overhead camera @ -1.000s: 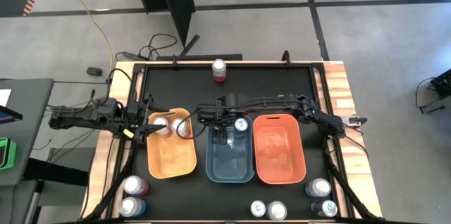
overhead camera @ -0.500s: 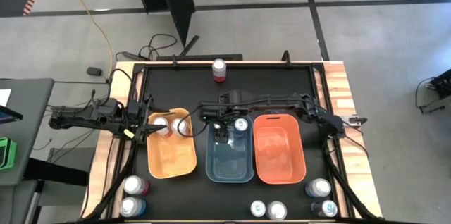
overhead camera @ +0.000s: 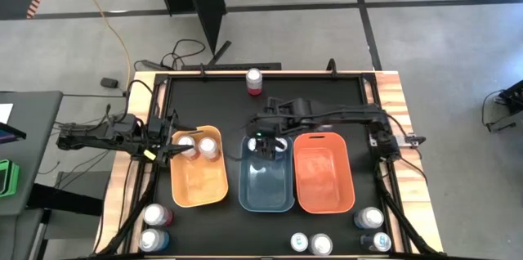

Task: Sort soda cans
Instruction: Put the top blue-white soda can into the orange bin, then put the top pink-white soda can into the yellow bin

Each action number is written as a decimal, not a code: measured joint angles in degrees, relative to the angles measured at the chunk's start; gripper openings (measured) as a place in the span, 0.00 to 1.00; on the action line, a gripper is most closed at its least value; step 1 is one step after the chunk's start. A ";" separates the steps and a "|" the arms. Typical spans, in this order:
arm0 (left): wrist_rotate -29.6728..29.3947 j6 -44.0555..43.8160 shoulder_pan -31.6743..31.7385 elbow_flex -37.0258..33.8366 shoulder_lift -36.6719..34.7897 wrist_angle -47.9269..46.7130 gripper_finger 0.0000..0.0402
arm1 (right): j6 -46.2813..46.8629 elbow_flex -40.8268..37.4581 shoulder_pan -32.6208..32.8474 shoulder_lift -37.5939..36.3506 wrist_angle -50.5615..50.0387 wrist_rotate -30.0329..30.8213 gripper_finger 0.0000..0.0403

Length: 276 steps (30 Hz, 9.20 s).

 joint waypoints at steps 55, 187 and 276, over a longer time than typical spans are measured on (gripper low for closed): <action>2.04 -0.62 0.00 1.79 15.74 9.84 0.69 | 37.22 -56.12 -22.12 -36.19 -3.14 -5.75 0.98; -2.73 2.13 0.00 1.73 15.76 7.69 0.69 | 54.99 -62.76 3.31 -36.10 3.69 -5.97 0.96; 20.18 20.89 48.11 78.60 108.88 -25.77 0.86 | -0.78 -57.38 20.55 -36.37 44.60 26.86 0.95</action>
